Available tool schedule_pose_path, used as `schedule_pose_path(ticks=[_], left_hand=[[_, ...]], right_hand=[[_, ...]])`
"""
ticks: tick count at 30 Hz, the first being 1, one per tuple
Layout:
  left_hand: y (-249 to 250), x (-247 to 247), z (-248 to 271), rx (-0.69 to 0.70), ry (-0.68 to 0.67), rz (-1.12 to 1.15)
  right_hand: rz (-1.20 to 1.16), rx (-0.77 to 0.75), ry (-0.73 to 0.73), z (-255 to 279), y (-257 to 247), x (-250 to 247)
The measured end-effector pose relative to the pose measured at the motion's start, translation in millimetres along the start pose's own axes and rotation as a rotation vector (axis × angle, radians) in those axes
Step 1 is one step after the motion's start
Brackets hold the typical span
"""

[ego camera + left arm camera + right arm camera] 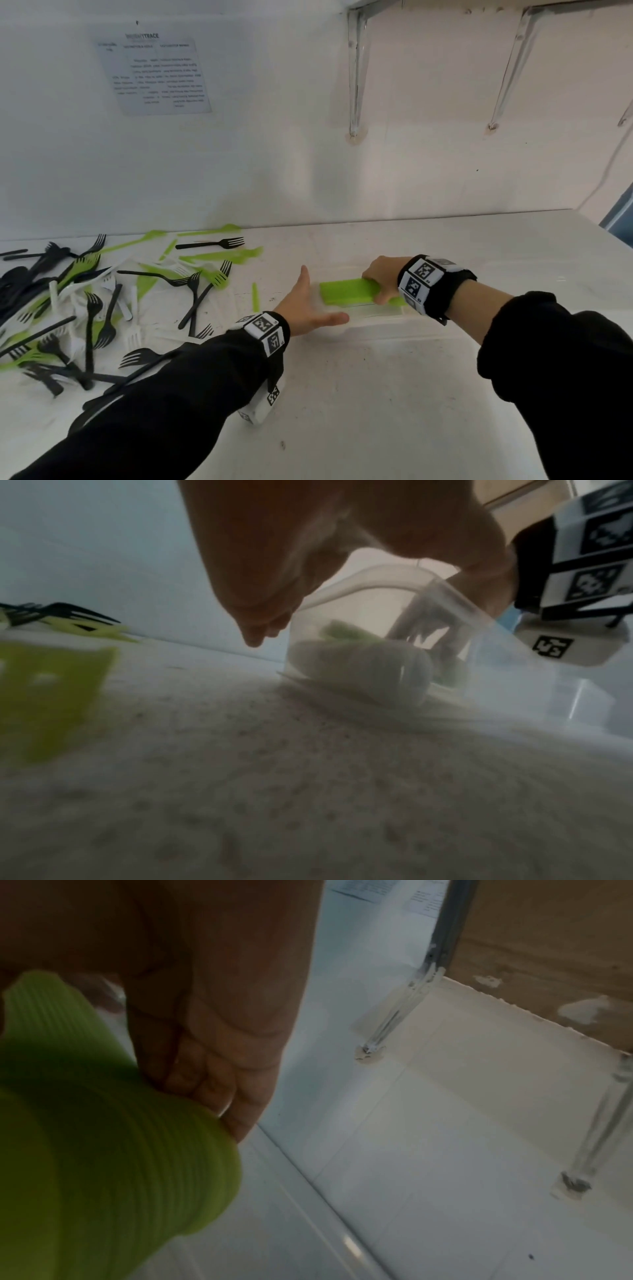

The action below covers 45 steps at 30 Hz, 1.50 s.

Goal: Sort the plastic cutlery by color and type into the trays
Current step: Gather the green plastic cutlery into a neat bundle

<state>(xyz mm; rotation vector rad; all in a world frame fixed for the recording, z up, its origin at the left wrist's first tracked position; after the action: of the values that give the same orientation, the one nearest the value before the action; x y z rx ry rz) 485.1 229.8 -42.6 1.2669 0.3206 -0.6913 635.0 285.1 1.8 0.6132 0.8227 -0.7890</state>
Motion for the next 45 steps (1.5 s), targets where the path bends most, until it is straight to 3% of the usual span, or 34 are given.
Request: schedule_pose_path(ticks=[4,11,23,45], left_hand=[[-1.7,1.4,0.6,0.022,-0.056,0.004],[-9.3,2.9,-5.1,0.021,-0.044,0.038],[-12.0,4.3,-7.9,0.025,-0.028,0.007],[-6.4,1.7,9.9,-0.073,-0.016,-0.012]], right_hand=[[0.079,-0.005,-0.006,-8.0,-7.6,-1.6],[0.045,-0.041,0.094,-14.2,-16.6,-6.9],[0.036,-0.057,0.138,-17.1,-27.6,-9.3],[0.101,-0.03,0.173,-24.0,-47.7,-18.4]])
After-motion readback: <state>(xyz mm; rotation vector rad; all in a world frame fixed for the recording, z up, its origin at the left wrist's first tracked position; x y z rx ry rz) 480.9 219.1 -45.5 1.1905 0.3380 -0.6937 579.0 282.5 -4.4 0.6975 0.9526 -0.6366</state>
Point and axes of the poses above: each hand's wrist, its own z-axis away from the middle knuckle, its own x-axis out of the palm, y = z × x, the point moved 5 cm from there along -z, towards the middle knuckle, and after that the axes turned 2 degrees about -y, right-handed, at the moved point
